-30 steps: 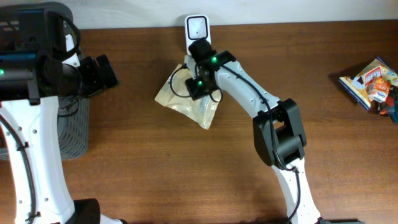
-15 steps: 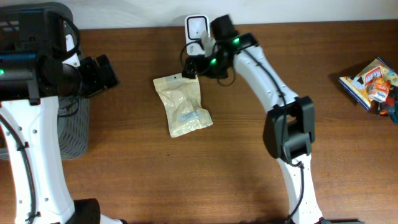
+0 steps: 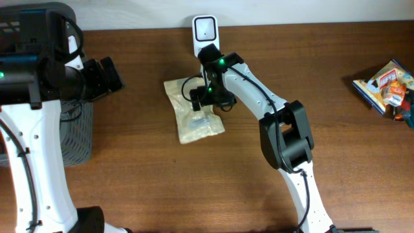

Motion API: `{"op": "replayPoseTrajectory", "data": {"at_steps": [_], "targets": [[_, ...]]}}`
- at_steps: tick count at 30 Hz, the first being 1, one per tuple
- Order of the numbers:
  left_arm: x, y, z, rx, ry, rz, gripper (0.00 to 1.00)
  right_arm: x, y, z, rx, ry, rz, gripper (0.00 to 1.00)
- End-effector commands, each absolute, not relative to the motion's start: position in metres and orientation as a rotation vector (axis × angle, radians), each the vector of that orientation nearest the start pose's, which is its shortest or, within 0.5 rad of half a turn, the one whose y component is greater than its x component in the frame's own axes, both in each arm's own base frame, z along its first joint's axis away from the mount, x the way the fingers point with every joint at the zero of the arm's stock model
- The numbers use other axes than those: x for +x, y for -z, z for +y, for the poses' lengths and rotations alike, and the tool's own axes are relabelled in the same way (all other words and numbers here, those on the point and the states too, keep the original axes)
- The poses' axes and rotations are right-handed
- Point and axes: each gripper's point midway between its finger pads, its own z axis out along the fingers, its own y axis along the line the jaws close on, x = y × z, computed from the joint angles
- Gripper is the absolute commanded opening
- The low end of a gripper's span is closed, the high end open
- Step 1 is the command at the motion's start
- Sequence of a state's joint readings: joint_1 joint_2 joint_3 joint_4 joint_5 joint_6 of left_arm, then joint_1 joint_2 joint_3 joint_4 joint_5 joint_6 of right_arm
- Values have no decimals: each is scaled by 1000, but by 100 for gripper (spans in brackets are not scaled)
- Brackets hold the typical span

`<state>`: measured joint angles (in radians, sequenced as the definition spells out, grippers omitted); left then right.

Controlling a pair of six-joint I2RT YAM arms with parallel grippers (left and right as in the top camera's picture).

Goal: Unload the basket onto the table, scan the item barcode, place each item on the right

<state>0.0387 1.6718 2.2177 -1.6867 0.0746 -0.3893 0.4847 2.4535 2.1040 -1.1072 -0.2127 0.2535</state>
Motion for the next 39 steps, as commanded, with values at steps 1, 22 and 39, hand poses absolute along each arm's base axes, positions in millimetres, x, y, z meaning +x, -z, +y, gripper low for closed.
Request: {"op": "replayPoseTrajectory", "data": {"at_steps": [1,22,39], "targets": [[326,-333,-1,-565,203,2660,99,431,-28,254,-428,-67,3012,98],[326,-333,-1,-565,203,2660,99,376,21,279,-316,57,3100,76],[326,-333,-1,-565,203,2660,99,407,-6,262,-130,70,3054,4]]}}
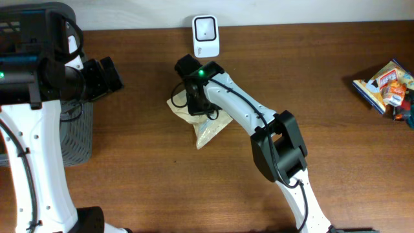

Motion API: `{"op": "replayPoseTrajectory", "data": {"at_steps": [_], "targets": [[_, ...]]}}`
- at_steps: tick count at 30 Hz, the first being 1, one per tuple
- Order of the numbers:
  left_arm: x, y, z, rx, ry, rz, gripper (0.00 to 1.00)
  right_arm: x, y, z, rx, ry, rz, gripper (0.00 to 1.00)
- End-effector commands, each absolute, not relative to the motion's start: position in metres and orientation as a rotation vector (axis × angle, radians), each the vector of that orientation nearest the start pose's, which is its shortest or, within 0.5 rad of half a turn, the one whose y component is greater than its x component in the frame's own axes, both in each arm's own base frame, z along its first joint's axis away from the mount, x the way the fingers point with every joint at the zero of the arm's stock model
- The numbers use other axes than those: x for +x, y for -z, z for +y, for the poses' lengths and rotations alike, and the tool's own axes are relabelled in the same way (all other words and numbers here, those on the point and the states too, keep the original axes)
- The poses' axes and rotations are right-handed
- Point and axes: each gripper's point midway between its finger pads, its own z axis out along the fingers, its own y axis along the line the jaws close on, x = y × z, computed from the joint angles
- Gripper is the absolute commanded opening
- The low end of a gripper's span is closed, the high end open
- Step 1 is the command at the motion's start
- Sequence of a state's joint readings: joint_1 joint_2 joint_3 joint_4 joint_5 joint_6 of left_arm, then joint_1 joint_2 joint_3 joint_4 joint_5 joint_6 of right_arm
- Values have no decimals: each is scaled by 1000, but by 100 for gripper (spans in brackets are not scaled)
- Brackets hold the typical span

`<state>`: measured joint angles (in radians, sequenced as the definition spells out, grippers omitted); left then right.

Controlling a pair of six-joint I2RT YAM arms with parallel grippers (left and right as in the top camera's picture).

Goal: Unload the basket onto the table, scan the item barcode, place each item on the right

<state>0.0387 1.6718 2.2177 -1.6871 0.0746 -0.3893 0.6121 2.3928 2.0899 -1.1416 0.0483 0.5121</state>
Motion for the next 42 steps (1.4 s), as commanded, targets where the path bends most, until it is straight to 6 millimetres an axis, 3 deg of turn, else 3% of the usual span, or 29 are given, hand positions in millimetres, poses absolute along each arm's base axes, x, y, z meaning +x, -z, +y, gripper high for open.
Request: {"op": "replayPoseTrajectory", "data": {"at_steps": [1,4,6,8,10,12,15,17,20,21,22,23,25,29,32,34,36,39,40,42], "targets": [[326,-333,-1,-565,203,2660,99,407,-6,262,-131,70,3054,4],[326,-333,-1,-565,203,2660,99,410,-9,266,-126,34,3049,4],[326,-333,-1,-565,203,2660,99,423,-25,275,-99,-84,3026,4],[326,-333,-1,-565,203,2660,99,453,-62,281,-37,-288,2955,4],[326,-333,-1,-565,203,2660,99,476,-87,276,8,-383,2891,4],[326,-333,-1,-565,203,2660,99,510,-123,262,72,-508,2778,4],[326,-333,-1,-566,203,2660,99,556,-152,246,183,-641,2605,4],[326,-333,-1,-565,203,2660,99,572,-161,234,250,-694,2547,4],[326,-333,-1,-565,203,2660,99,574,-160,227,255,-684,2549,4],[326,-333,-1,-565,203,2660,99,572,-158,226,238,-673,2561,4],[326,-333,-1,-565,203,2660,99,567,-152,225,226,-647,2586,11],[326,-333,-1,-565,203,2660,99,556,-136,222,245,-573,2649,37],[326,-333,-1,-565,203,2660,99,534,-101,223,247,-439,2752,73],[326,-333,-1,-565,203,2660,99,483,-28,248,155,-309,2917,85],[326,-333,-1,-565,203,2660,99,460,11,246,113,-64,2914,90],[326,-333,-1,-565,203,2660,99,456,24,240,91,53,2899,90],[326,-333,-1,-565,203,2660,99,453,36,235,95,98,2914,79],[326,-333,-1,-565,203,2660,99,436,54,226,152,158,2988,51],[326,-333,-1,-565,203,2660,99,427,60,223,165,183,3021,33],[326,-333,-1,-565,203,2660,99,422,62,220,169,203,3040,8]]}}
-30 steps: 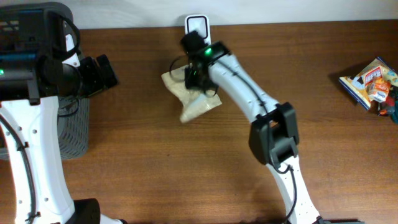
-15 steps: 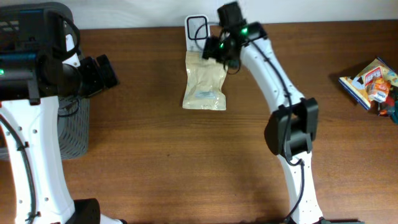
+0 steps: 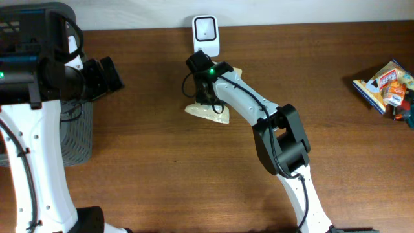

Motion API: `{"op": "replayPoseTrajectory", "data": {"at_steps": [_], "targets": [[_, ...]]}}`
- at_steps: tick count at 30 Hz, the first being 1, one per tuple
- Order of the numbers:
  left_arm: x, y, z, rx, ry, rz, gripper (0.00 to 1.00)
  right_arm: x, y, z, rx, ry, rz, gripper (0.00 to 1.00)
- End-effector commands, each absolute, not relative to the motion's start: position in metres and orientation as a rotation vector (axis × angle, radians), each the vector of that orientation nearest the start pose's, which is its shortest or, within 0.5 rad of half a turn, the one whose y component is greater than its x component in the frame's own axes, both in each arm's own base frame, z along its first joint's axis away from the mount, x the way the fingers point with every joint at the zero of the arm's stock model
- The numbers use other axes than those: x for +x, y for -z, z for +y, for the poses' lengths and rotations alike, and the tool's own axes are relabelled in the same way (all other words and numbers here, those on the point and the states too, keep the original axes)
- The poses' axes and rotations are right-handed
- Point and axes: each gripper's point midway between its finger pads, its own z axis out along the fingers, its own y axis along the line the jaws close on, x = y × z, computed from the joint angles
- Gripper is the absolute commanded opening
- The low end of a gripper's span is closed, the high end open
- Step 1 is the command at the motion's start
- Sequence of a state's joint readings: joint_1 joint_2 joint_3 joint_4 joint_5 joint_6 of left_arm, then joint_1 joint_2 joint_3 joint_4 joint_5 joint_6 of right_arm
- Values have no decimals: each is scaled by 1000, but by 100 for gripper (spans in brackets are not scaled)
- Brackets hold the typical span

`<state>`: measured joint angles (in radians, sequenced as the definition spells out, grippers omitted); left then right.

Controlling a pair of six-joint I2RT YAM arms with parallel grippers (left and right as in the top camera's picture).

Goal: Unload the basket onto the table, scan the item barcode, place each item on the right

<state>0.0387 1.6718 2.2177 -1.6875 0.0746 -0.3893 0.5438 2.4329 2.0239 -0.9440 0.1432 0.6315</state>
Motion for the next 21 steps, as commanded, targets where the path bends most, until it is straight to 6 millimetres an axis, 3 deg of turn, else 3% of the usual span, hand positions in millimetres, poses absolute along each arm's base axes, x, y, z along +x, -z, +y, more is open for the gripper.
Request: {"op": "replayPoseTrajectory", "data": {"at_steps": [1,9,13,15,18,21], "targets": [[326,-333,-1,-566,203,2660,99,420,61,218,193,214,3046,4],[326,-333,-1,-565,203,2660,99,427,21,218,199,209,3052,4],[326,-333,-1,-565,203,2660,99,435,-5,244,110,13,3057,4],[326,-333,-1,-565,203,2660,99,448,-32,252,73,-48,2998,4],[326,-333,-1,-565,203,2660,99,478,-97,268,-20,-177,2840,4],[326,-333,-1,-565,203,2660,99,511,-137,260,11,-251,2703,4]]}}
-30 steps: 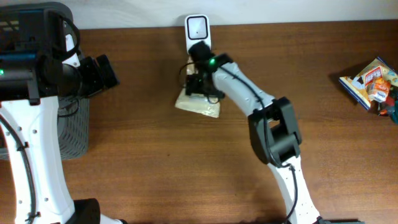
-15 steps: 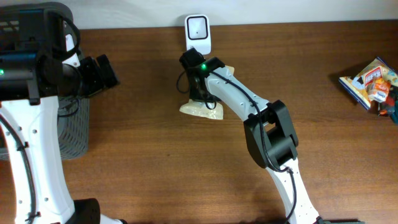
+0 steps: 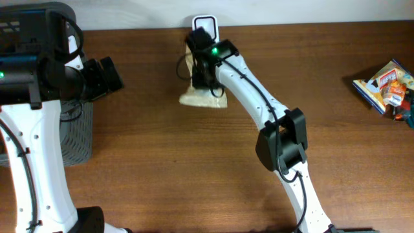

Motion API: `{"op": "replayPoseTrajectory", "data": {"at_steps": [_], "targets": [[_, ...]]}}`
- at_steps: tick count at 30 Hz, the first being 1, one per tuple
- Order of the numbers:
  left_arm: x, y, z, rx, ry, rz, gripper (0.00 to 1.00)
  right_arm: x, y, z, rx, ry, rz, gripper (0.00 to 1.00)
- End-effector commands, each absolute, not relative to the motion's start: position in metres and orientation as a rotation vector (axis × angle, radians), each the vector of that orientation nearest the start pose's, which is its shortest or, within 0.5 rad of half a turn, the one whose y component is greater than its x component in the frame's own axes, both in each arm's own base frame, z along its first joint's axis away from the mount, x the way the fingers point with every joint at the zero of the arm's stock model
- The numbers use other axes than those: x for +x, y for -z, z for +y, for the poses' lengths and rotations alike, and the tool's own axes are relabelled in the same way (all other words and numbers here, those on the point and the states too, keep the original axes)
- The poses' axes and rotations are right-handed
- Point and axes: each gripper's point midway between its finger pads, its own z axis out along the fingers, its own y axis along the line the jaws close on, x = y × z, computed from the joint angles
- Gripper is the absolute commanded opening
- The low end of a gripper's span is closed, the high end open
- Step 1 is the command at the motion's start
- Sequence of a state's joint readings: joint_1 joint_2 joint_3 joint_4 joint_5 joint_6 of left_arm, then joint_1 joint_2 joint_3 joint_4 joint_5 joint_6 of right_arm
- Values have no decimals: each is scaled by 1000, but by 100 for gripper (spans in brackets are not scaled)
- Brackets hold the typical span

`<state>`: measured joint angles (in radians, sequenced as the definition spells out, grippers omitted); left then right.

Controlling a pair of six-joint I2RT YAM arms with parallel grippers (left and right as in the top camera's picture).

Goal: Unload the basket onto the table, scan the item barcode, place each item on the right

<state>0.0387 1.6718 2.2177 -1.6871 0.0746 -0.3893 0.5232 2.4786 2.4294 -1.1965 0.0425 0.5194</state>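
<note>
Only the overhead view is given. My right gripper is shut on a pale clear packet, holding it tilted just in front of the white barcode scanner at the table's back edge. The wrist covers most of the scanner's face and the packet's upper part. My left gripper hangs at the left side over the table, far from the packet; its fingers look close together but I cannot tell their state.
A grey mesh basket stands at the left table edge under the left arm. Several colourful packaged items lie at the far right. The right arm stretches diagonally across the table's middle.
My right gripper has moved farther back with the packet, now partly covering the scanner. The packet's lower edge sits a little higher in the view. The left arm has not moved.
First the packet lay flat on the table below the scanner with my right gripper on it. Then the gripper had it lifted and tilted slightly left. Later it hung in front of the scanner, and now it is held close against the scanner.
</note>
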Motion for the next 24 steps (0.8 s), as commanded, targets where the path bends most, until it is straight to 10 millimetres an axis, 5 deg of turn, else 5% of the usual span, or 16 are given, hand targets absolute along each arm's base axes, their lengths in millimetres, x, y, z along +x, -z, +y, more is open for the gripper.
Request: {"op": "replayPoseTrajectory", "data": {"at_steps": [1,6,12,18,24], "targets": [[326,-333,-1,-565,203,2660,99,521,-143,258,16,-266,2668,4],[326,-333,-1,-565,203,2660,99,594,-188,242,93,-383,2366,4],[326,-333,-1,-565,203,2660,99,630,-205,258,175,-501,2177,4],[326,-333,-1,-565,203,2660,99,648,-188,249,231,-416,2127,4],[326,-333,-1,-566,203,2660,99,654,-129,249,238,-367,2199,4]]}}
